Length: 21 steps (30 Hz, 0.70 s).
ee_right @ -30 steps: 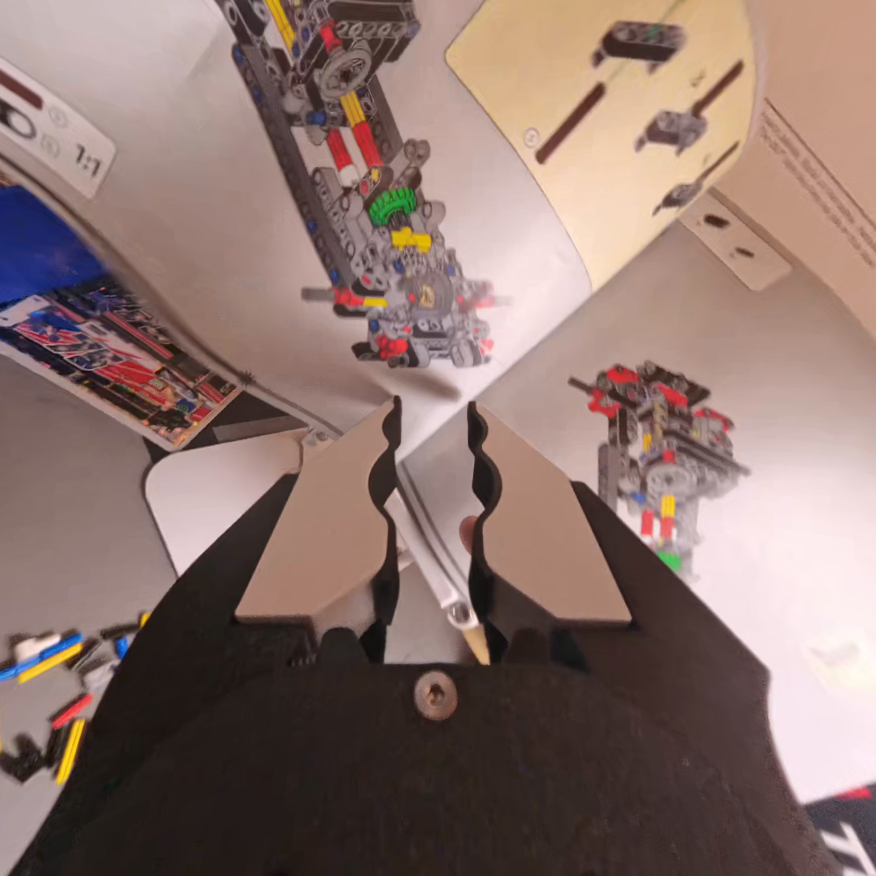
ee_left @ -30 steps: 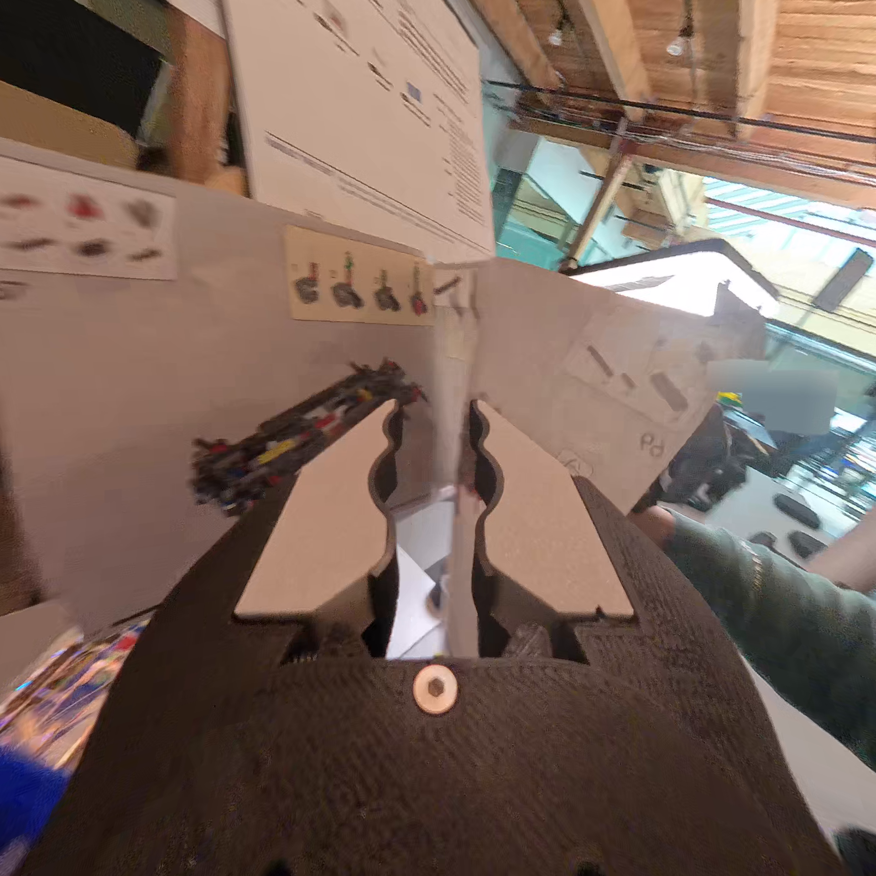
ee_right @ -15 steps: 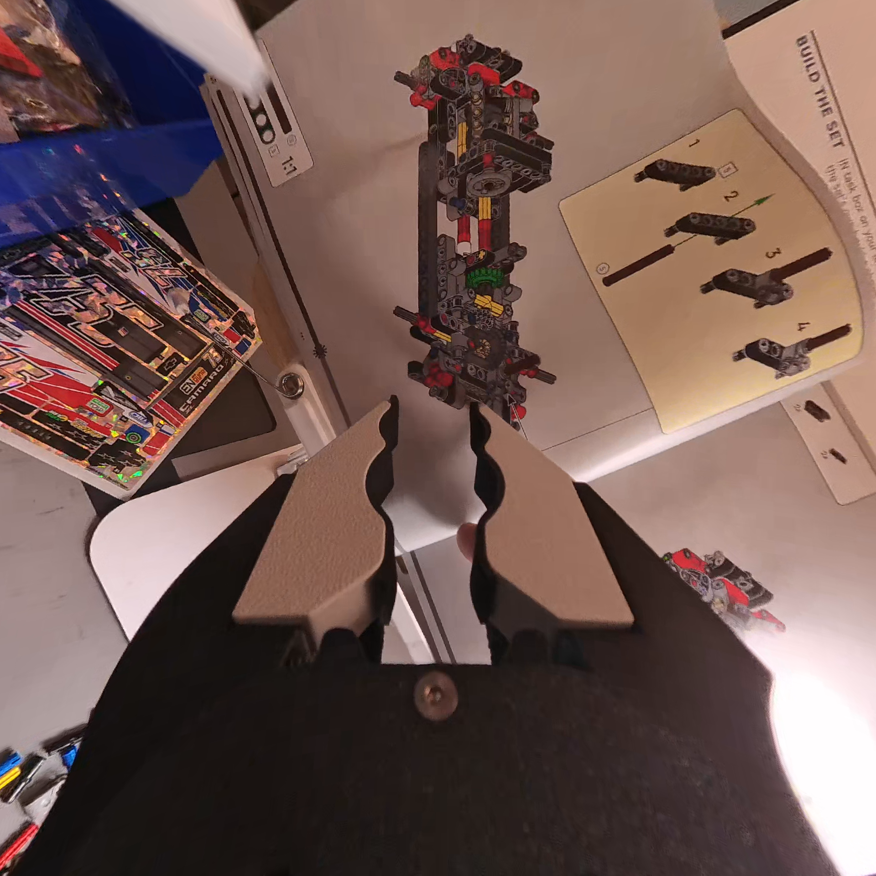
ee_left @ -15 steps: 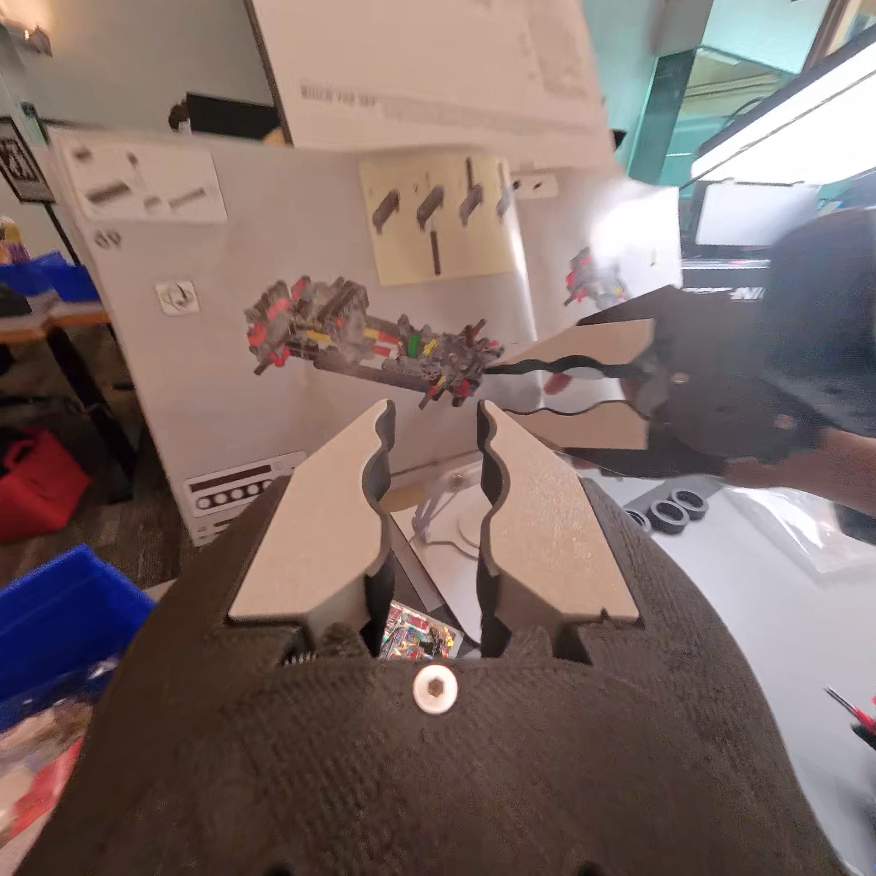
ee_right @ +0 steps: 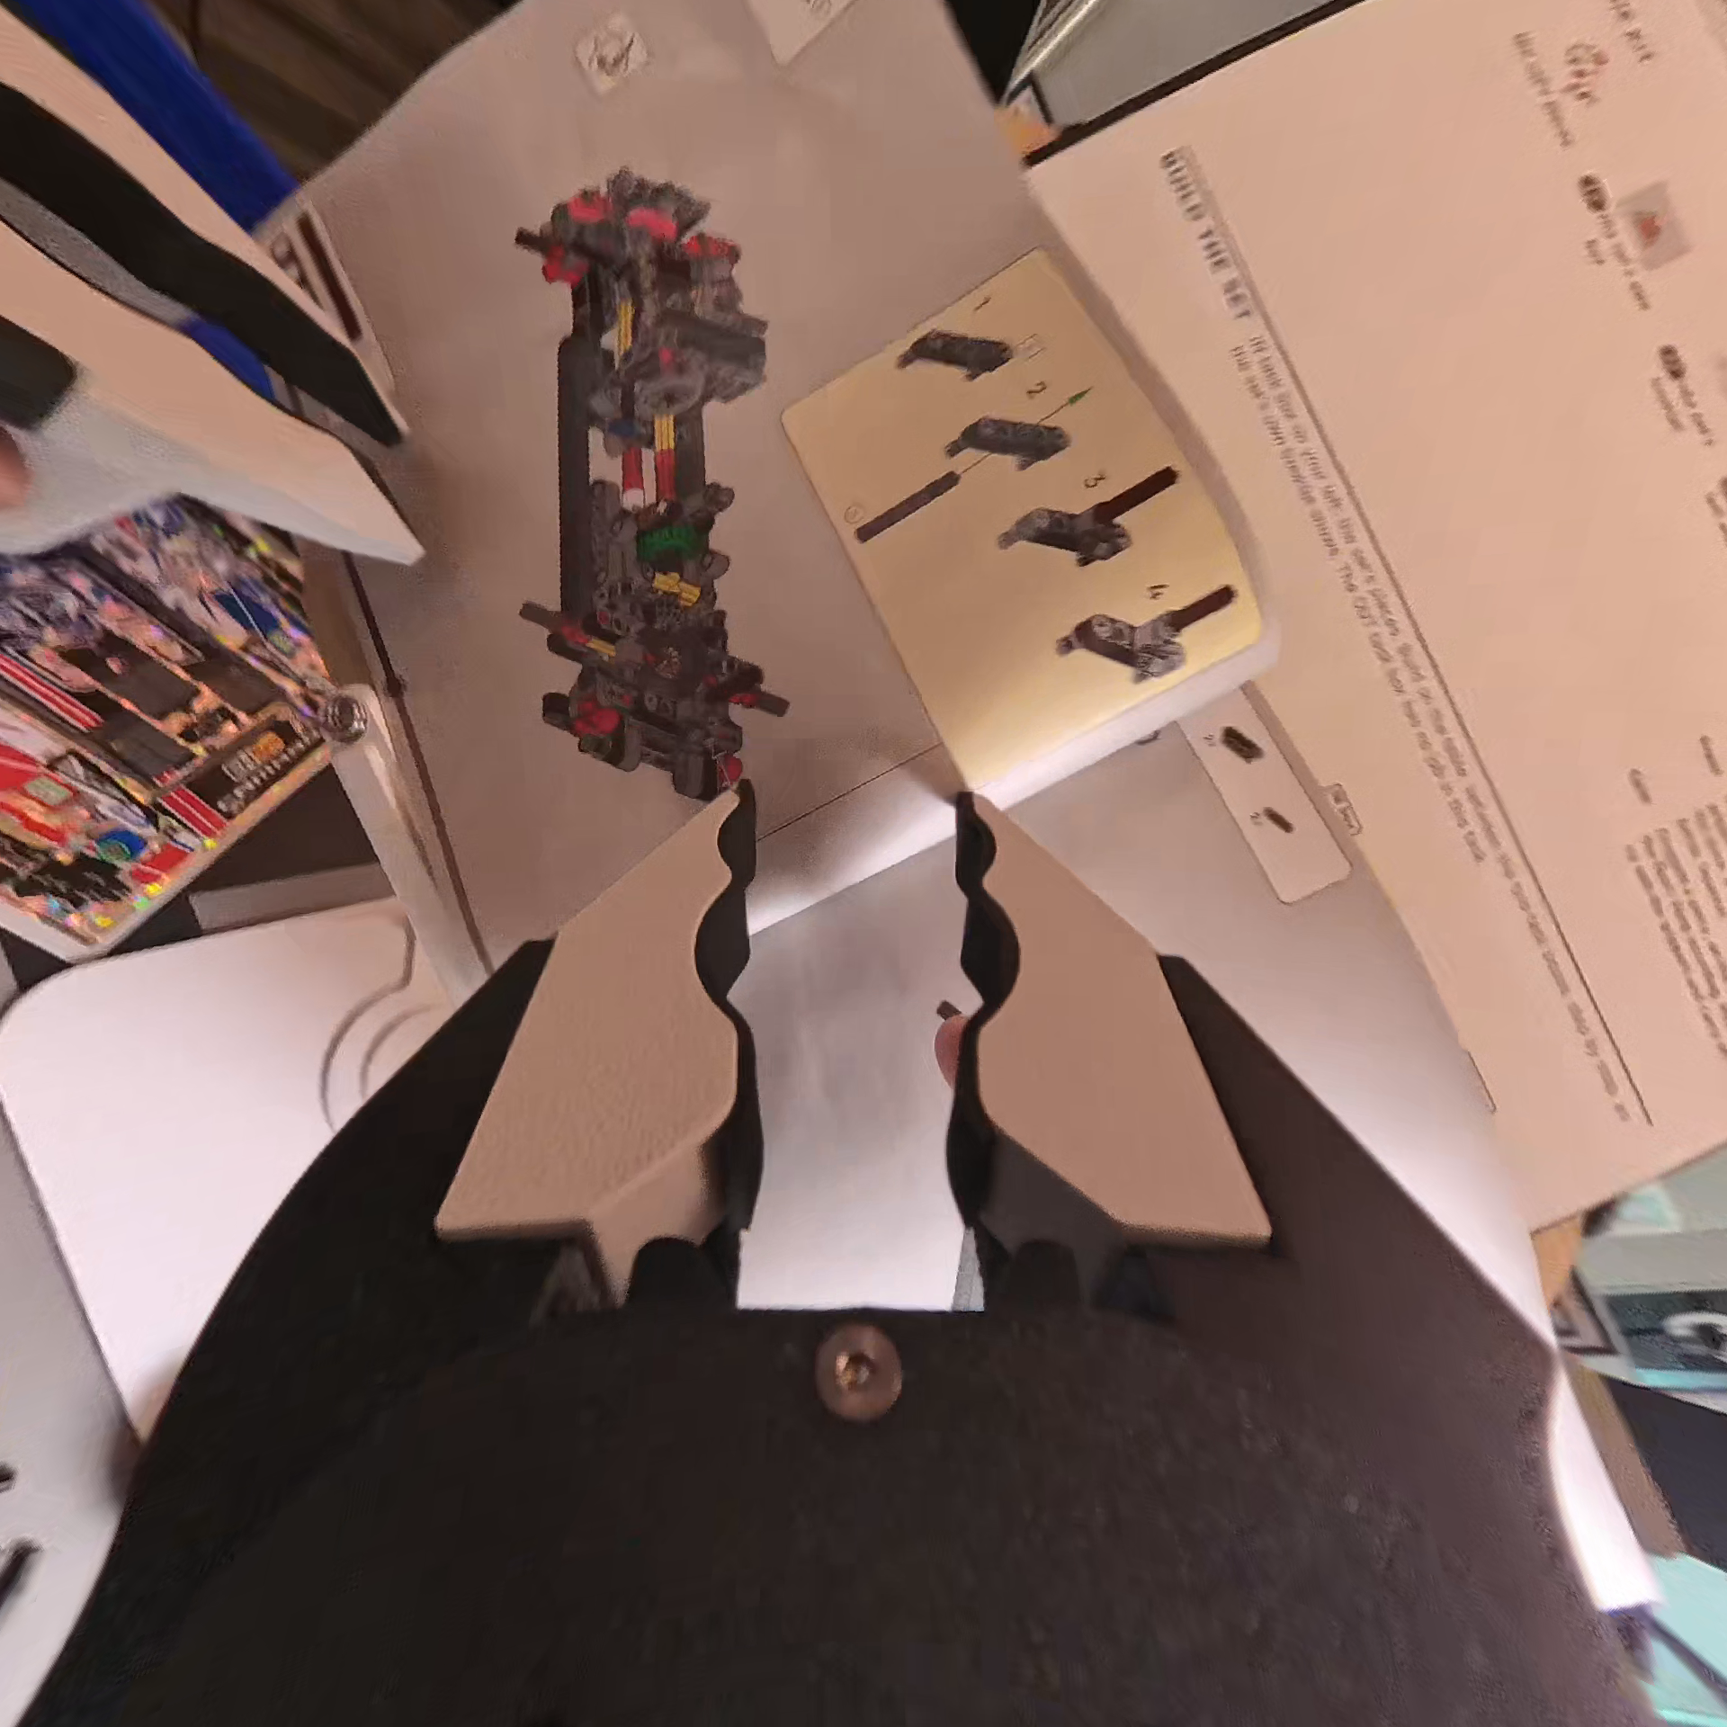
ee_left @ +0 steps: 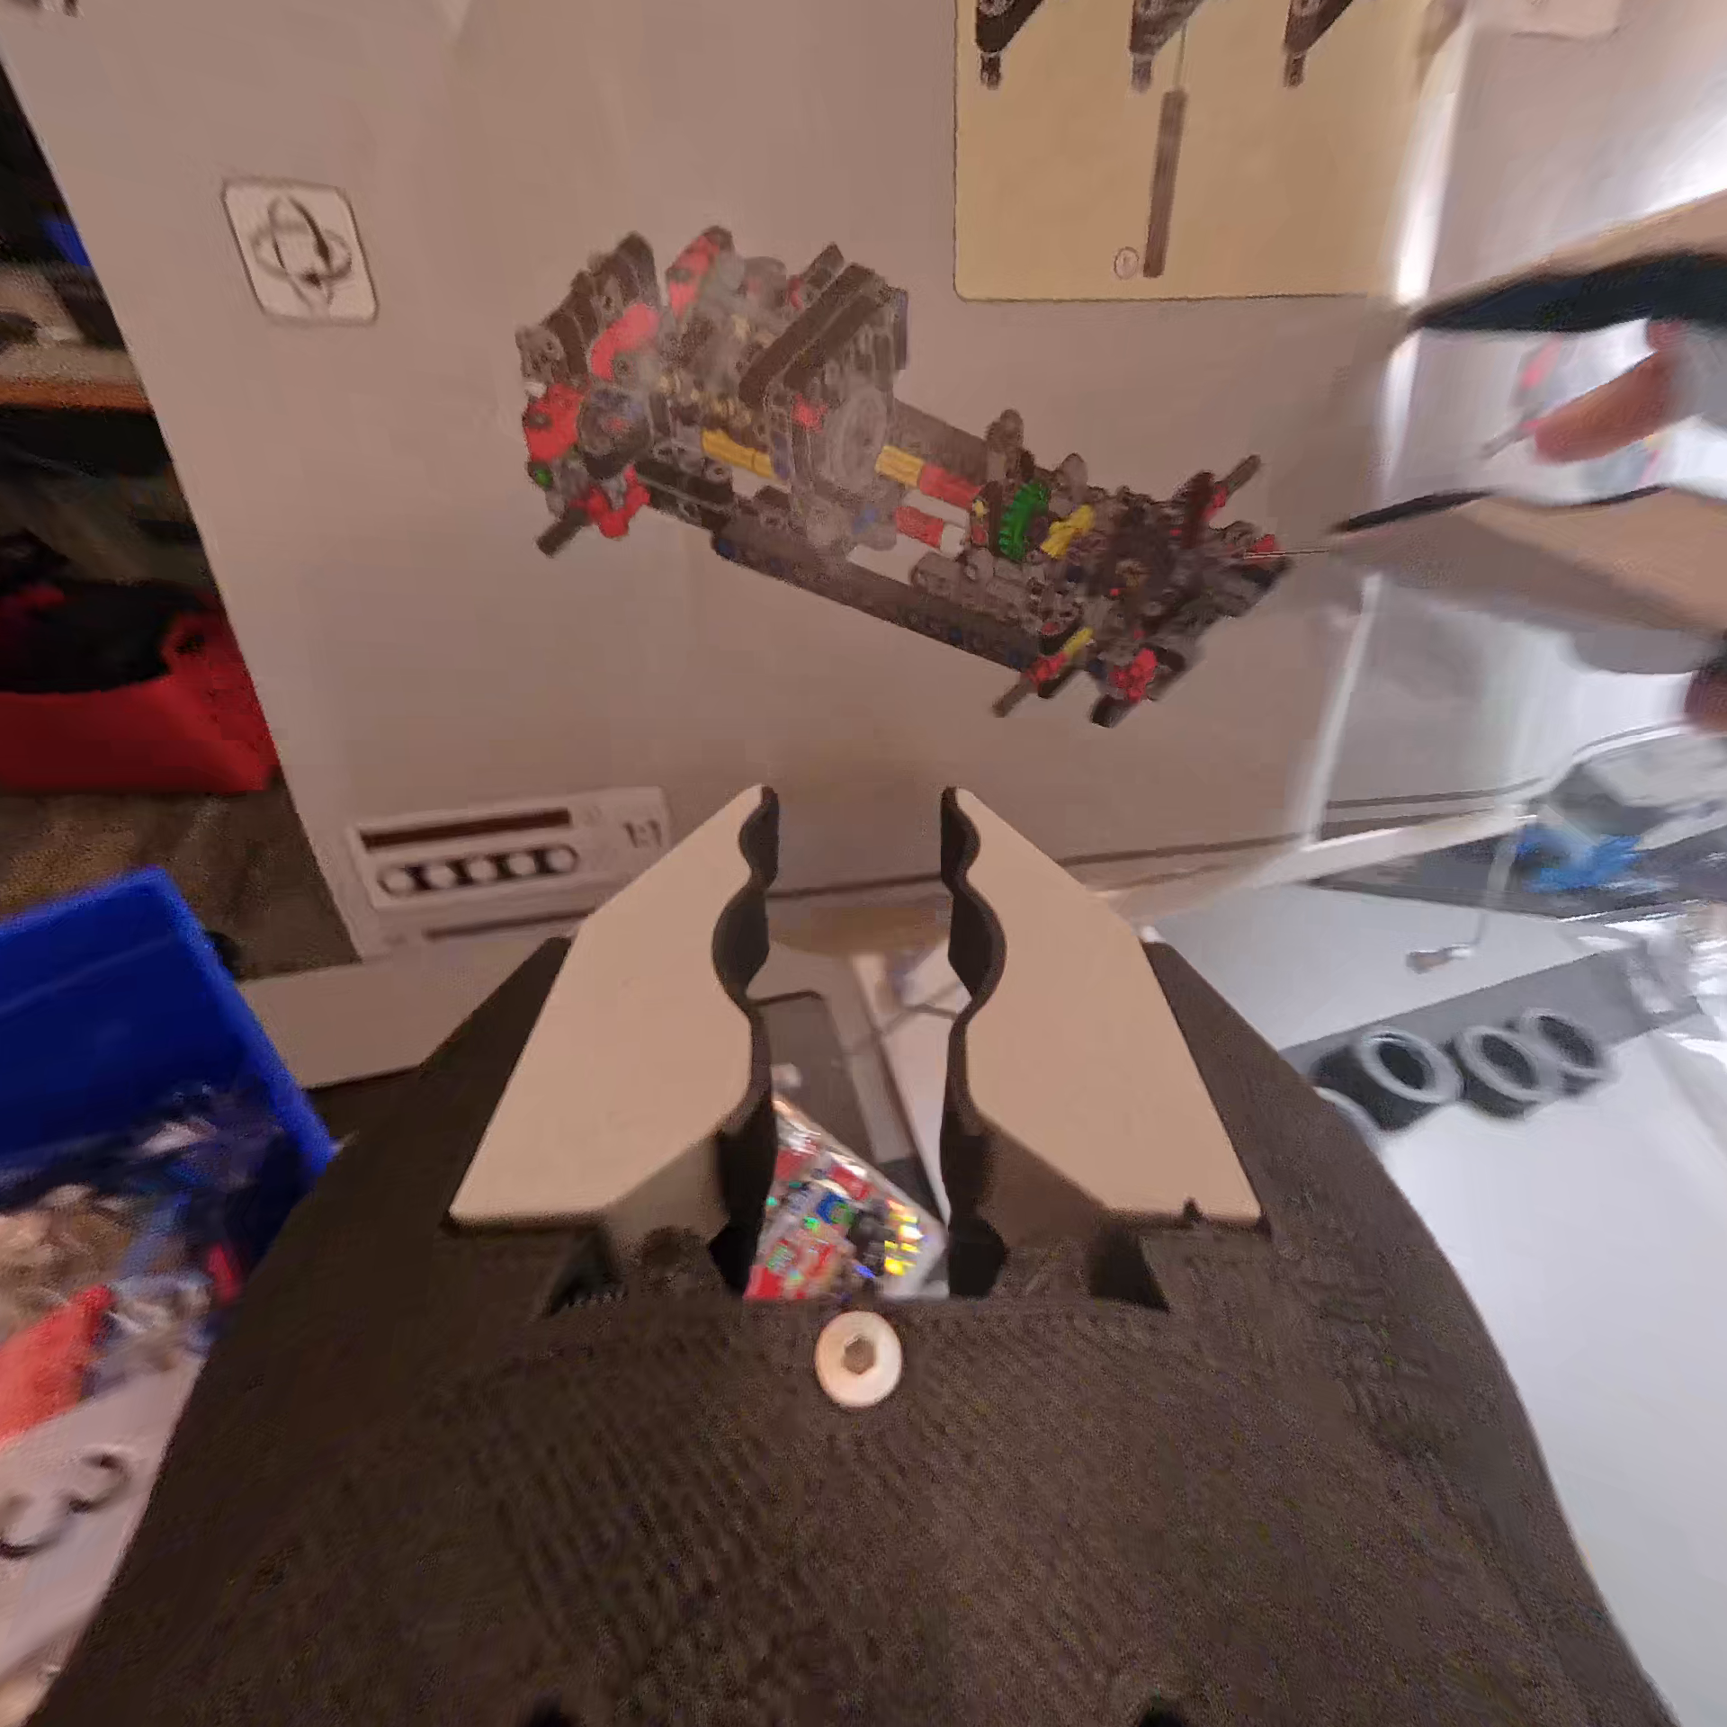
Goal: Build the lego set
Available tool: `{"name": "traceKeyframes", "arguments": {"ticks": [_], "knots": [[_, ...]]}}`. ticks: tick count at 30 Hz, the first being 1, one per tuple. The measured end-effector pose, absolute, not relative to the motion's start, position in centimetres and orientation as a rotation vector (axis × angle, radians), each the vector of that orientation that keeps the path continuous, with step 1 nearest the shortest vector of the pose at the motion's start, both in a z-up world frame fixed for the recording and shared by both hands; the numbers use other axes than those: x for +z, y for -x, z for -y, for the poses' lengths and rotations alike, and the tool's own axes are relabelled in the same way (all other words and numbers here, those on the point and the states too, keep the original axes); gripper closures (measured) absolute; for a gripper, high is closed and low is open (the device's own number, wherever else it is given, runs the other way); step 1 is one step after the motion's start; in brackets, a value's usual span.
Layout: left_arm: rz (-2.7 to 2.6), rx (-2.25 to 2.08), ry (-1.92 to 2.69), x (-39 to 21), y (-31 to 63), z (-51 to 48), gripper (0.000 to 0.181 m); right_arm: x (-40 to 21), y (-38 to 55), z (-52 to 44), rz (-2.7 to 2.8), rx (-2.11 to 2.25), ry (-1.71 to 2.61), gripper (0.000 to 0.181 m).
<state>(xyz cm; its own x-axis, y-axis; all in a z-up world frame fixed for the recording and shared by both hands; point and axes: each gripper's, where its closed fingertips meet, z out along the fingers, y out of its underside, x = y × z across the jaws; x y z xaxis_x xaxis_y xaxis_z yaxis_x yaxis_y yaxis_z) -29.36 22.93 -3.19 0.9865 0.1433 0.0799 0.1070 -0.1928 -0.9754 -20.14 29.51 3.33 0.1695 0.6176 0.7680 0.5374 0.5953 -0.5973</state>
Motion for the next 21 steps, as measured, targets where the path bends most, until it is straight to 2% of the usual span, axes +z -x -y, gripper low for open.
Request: {"name": "traceKeyframes", "arguments": {"ticks": [4, 7, 12, 16, 17, 18, 21], "knots": [[0.36, -0.318, 1.67, -4.4, 25.4, -20.2, 0.142, 2.8, 20.8, -30.1, 1.503, -0.107, 0.942, 0.142], [0.595, -0.628, 1.553, -6.5, 23.0, -18.8, 0.128, 2.8, 20.8, -30.1, 1.483, -0.088, 0.962, 0.141], [0.946, -0.851, 1.302, -7.8, 24.9, -19.6, 0.128, 2.8, 20.5, -30.1, 1.495, -0.097, 0.993, 0.141], [1.101, -0.838, 1.204, -8.6, 27.8, -20.9, 0.142, 2.6, 20.3, -30.3, 1.498, -0.082, 1.019, 0.142], [1.112, -0.844, 1.191, -8.7, 28.2, -21.2, 0.153, 2.6, 20.2, -30.3, 1.497, -0.072, 1.028, 0.142], [1.106, -0.842, 1.185, -8.7, 28.6, -21.4, 0.172, 2.6, 20.2, -30.3, 1.497, -0.062, 1.034, 0.142], [1.023, -0.822, 1.15, -7.1, 29.1, -21.2, 0.181, 2.5, 20.2, -30.4, 1.498, -0.045, 1.045, 0.142]]}}
